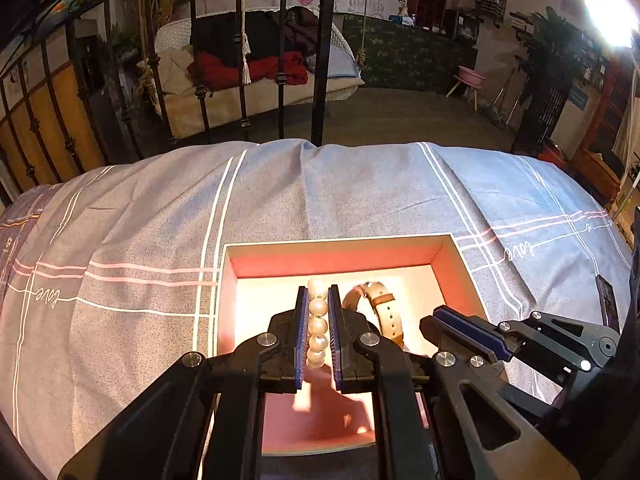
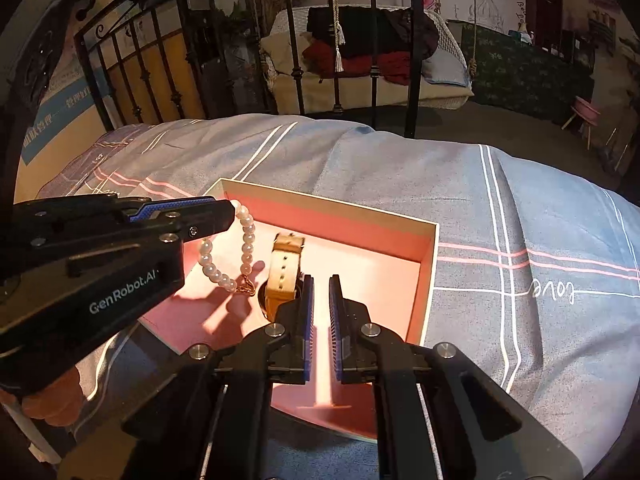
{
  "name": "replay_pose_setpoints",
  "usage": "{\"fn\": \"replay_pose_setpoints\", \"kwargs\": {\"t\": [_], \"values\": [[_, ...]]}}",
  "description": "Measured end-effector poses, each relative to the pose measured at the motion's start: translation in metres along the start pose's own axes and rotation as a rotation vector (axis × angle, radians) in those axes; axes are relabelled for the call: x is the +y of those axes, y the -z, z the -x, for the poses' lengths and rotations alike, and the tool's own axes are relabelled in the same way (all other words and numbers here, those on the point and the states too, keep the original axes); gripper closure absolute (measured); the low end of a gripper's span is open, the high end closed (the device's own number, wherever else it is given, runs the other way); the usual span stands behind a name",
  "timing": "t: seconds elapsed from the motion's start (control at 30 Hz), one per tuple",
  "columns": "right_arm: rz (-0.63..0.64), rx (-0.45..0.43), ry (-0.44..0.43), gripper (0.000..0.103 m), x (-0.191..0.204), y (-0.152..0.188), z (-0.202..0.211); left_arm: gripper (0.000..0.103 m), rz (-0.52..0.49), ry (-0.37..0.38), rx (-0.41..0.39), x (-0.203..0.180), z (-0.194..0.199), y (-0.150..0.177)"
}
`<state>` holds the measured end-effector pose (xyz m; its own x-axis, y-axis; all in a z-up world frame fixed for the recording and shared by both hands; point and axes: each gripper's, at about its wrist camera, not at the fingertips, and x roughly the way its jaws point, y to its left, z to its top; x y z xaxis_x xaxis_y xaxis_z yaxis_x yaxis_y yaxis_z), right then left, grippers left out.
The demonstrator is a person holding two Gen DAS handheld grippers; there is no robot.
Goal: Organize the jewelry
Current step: 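Open the left gripper to drop the pearl bracelet, withdraw both grippers, then grasp the gold chain pendant with the left gripper while the right gripper approaches the silver bangle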
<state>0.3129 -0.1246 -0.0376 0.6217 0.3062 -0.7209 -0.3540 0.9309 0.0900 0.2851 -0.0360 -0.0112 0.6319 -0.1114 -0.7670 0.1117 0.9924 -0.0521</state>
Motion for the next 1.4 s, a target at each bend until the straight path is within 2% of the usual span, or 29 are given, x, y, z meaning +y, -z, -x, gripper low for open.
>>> {"fn": "replay_pose_setpoints", "kwargs": {"t": [0.4, 0.47, 0.5, 0.53, 0.57, 0.6, 0.63, 0.73, 0.9, 1.13, 1.27, 1.4], "values": [[0.044, 0.015, 0.016, 0.095, 0.009, 0.008, 0.000, 0.092, 0.017, -0.014, 0.047, 0.004, -0.006, 0.002], [0.060, 0.009, 0.022, 0.095, 0.012, 0.007, 0.002, 0.074, 0.026, -0.011, 0.058, 0.005, -0.003, 0.001], [0.064, 0.009, 0.025, 0.088, 0.014, 0.007, 0.003, 0.053, 0.027, -0.020, 0.050, 0.005, -0.001, 0.000], [0.067, 0.011, 0.027, 0.077, 0.014, 0.007, 0.004, 0.038, 0.027, -0.025, 0.029, 0.005, 0.004, 0.001], [0.071, 0.012, 0.027, 0.035, 0.015, 0.007, 0.005, 0.034, 0.026, -0.029, 0.008, 0.005, 0.009, 0.000], [0.080, 0.005, 0.041, 0.005, 0.016, 0.008, 0.008, 0.026, 0.026, -0.035, -0.011, 0.005, 0.013, -0.001], [0.095, -0.026, 0.062, 0.005, 0.019, 0.009, 0.013, 0.019, 0.027, -0.040, -0.027, 0.005, 0.018, -0.001], [0.108, -0.063, 0.080, 0.005, 0.023, 0.009, 0.023, 0.011, 0.032, -0.033, -0.070, 0.006, 0.030, -0.002], [0.083, -0.088, 0.082, 0.005, 0.018, 0.011, 0.035, 0.007, 0.013, -0.027, -0.092, 0.006, 0.037, 0.000], [0.032, -0.131, 0.145, 0.005, 0.009, 0.024, 0.056, 0.007, 0.012, -0.006, -0.155, 0.009, 0.055, 0.016], [-0.013, -0.138, 0.092, 0.005, 0.000, 0.044, 0.073, 0.007, 0.002, 0.039, -0.176, 0.014, 0.072, 0.041], [-0.057, -0.103, 0.012, 0.006, 0.001, 0.078, 0.084, 0.007, -0.001, 0.073, -0.097, 0.019, 0.073, 0.077]]}}
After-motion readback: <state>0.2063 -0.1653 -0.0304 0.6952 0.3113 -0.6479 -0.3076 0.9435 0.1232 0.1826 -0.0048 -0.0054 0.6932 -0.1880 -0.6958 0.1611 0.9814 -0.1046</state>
